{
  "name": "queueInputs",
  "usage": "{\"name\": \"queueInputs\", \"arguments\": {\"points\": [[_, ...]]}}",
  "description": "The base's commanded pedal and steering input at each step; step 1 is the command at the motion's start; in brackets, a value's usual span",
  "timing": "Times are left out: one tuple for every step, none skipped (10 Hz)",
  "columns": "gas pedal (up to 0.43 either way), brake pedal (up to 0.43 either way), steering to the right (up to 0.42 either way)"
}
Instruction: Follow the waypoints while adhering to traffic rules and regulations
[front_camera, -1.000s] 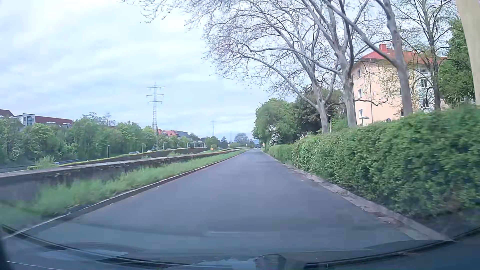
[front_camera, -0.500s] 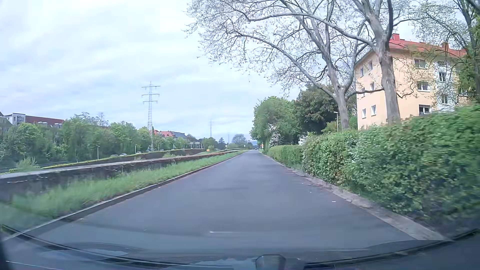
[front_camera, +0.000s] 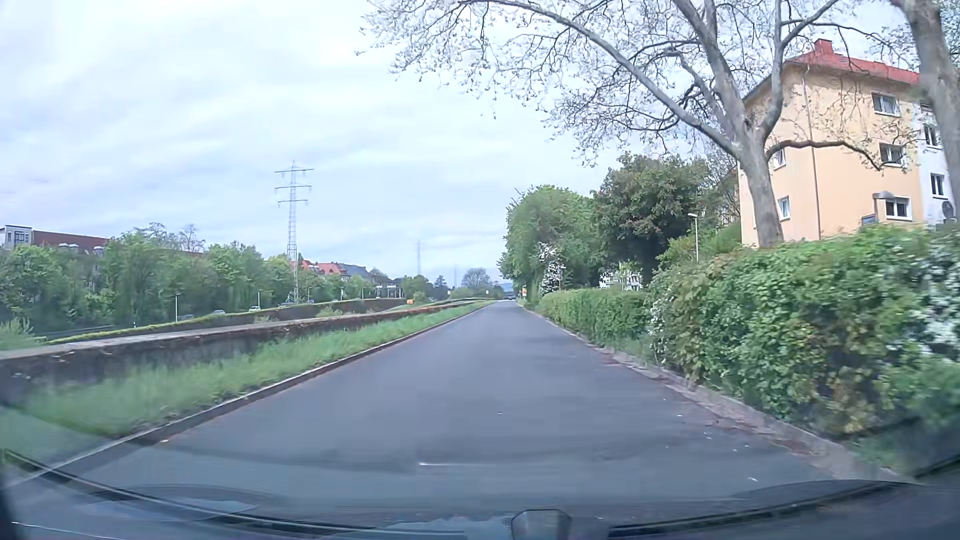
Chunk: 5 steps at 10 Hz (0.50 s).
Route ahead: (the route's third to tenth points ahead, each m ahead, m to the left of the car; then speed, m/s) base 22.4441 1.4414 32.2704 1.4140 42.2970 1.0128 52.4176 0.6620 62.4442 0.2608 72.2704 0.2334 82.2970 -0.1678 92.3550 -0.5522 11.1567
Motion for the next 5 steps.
{"name": "queueInputs", "arguments": {"points": [[0.098, 0.0, 0.001], [0.098, 0.0, 0.001], [0.098, 0.0, 0.001], [0.098, 0.0, 0.001], [0.098, 0.0, 0.001]]}}
